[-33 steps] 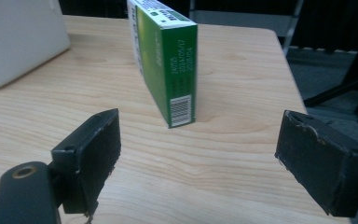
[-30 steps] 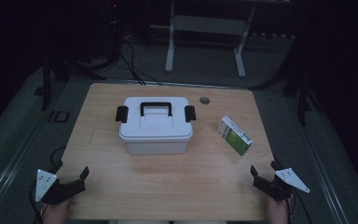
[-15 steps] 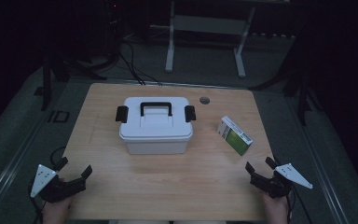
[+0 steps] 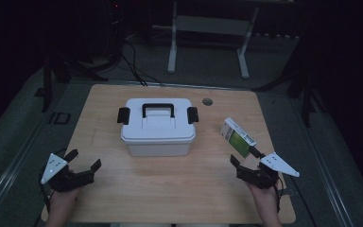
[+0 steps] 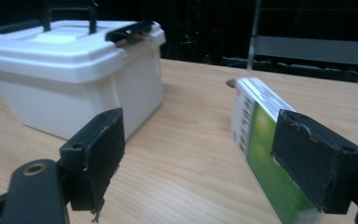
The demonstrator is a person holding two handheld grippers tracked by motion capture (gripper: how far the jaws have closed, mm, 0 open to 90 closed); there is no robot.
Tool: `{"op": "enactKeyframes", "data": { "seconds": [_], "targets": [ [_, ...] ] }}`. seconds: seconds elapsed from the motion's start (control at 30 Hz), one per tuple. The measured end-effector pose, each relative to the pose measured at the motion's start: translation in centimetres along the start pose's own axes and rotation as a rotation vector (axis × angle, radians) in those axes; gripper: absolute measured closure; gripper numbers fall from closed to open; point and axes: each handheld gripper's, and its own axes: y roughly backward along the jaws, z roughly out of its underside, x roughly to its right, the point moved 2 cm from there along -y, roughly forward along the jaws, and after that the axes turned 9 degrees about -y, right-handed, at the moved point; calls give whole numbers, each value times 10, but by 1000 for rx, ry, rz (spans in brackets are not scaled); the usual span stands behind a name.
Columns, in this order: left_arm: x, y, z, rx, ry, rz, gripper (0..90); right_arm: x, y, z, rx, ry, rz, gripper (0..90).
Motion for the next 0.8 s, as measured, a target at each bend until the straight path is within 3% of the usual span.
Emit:
{"op": "enactKeyframes", "data": {
  "seconds": [0.1, 0.3, 0.33, 0.4, 0.53, 0.6, 0.7, 0.8],
  "targets": [
    [2, -12, -2, -15, -25, 13, 9, -11, -17, -6, 8, 33, -31, 208],
    [4, -31, -6, -32, -43, 24, 9, -18, -35, -9, 0, 51, -51, 208],
    [4, -35, -6, -29, -51, 19, 140, -22, -48, -9, -10, 57, -68, 227],
    [3, -41, -7, -32, -56, 33, 160, -23, -52, -9, -14, 62, -69, 230],
    [1, -56, -9, -46, -42, 20, 227, -32, -75, -5, -56, 110, -79, 394],
    [2, -62, -10, -62, -56, 32, 367, -35, -84, -2, -78, 134, -74, 451],
    [3, -72, -9, -100, -74, 34, 492, -39, -99, 4, -116, 143, -80, 508],
    [4, -83, -7, -125, -64, 49, 550, -41, -117, 13, -154, 146, -78, 580]
  ]
}}
